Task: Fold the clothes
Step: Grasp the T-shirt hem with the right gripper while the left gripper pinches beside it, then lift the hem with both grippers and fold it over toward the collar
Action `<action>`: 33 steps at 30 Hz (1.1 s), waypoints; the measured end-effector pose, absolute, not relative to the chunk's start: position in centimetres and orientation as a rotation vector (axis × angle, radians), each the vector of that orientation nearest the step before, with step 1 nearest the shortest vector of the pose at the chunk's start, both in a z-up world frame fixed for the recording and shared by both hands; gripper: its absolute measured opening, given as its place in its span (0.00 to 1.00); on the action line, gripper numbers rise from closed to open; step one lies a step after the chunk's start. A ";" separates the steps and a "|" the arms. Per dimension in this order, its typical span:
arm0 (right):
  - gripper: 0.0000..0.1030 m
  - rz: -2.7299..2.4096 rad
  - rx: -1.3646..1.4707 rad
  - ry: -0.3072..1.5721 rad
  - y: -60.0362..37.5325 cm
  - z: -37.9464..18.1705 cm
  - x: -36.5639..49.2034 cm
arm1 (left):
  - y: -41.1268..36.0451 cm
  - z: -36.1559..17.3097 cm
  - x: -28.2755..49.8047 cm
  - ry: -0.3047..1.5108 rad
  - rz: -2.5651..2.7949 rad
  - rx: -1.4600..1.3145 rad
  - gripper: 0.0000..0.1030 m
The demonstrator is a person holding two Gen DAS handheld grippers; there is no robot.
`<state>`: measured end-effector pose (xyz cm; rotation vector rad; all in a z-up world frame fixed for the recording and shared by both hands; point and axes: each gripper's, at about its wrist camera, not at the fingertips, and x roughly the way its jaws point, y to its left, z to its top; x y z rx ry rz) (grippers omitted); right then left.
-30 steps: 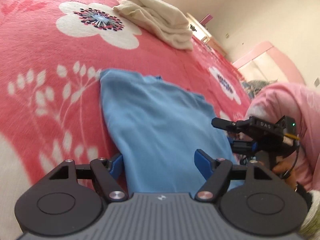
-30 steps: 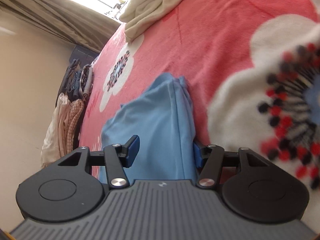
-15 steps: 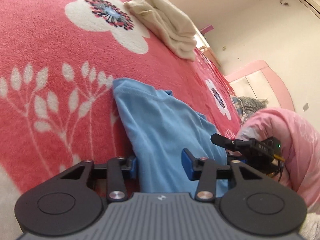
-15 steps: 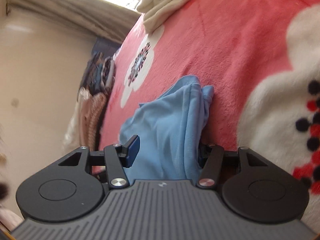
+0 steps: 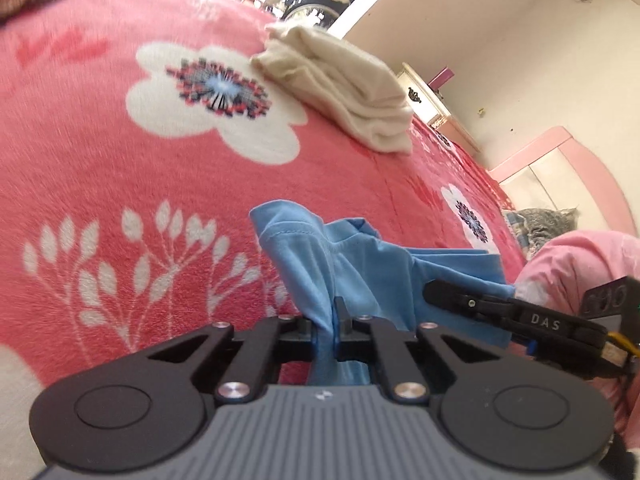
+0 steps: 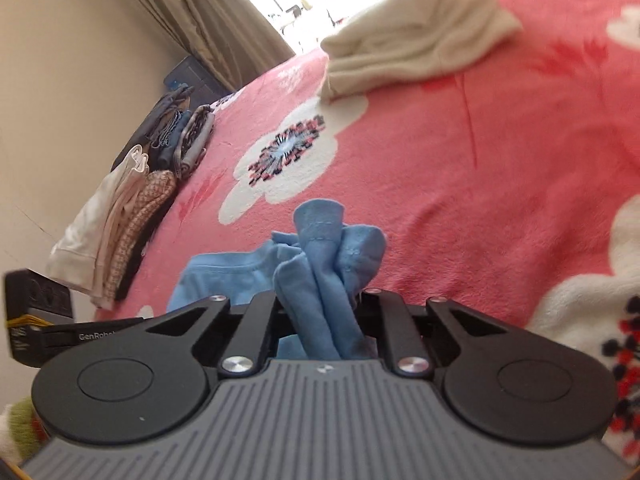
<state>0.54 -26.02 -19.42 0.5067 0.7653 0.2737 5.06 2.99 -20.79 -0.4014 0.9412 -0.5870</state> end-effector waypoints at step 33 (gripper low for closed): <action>0.07 0.225 0.228 0.523 -18.4 -7.6 -13.3 | 9.0 -9.5 -10.1 0.761 -0.505 -0.337 0.06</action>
